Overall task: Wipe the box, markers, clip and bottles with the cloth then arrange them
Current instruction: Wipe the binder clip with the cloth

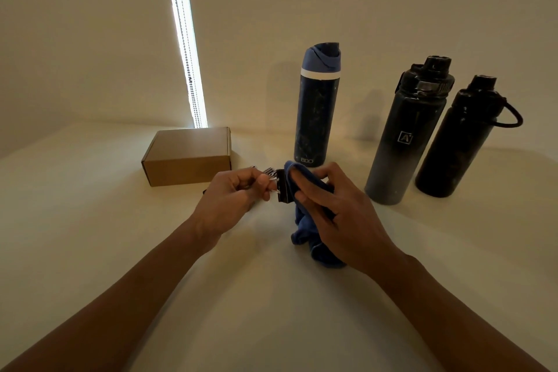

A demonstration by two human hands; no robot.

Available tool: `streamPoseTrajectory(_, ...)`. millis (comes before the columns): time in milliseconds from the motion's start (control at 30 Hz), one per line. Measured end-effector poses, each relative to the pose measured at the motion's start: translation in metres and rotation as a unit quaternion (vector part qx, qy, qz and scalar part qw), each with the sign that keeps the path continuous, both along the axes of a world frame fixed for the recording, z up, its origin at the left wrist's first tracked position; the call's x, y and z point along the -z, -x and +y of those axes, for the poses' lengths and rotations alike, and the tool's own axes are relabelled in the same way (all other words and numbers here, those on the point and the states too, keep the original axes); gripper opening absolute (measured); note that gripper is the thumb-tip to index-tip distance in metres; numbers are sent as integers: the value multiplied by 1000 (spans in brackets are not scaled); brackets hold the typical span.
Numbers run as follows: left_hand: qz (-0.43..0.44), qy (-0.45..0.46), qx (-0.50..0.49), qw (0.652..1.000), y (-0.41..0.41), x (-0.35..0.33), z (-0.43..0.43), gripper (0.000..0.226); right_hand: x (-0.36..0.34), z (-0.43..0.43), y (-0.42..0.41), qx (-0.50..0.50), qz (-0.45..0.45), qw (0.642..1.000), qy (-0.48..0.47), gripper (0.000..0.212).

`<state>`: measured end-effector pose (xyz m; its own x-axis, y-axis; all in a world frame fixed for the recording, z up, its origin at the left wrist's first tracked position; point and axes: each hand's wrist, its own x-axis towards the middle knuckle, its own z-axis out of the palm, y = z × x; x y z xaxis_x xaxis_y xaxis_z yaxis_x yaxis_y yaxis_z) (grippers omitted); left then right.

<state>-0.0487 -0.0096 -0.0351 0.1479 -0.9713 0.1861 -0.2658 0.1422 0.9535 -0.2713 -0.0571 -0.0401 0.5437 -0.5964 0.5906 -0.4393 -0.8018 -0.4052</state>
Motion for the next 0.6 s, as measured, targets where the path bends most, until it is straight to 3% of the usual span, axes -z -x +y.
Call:
streamPoseTrajectory(200, 75, -11, -58, 995, -4, -8, 1, 24, 4, 5, 0, -12, 52, 999, 8, 30)
streamPoseTrajectory(333, 63, -5, -77, 995, -5, -8, 0, 26, 2, -1, 6, -7, 36, 999, 26, 28)
streamPoseTrajectory(433, 15, -28, -50, 998, -5, -5, -1, 28, 2, -13, 8, -1, -27, 999, -28, 26)
streamPoseTrajectory(600, 5, -61, 15, 998, 0, -1, -1, 30, -2, -13, 13, 37, 4, 999, -11, 57)
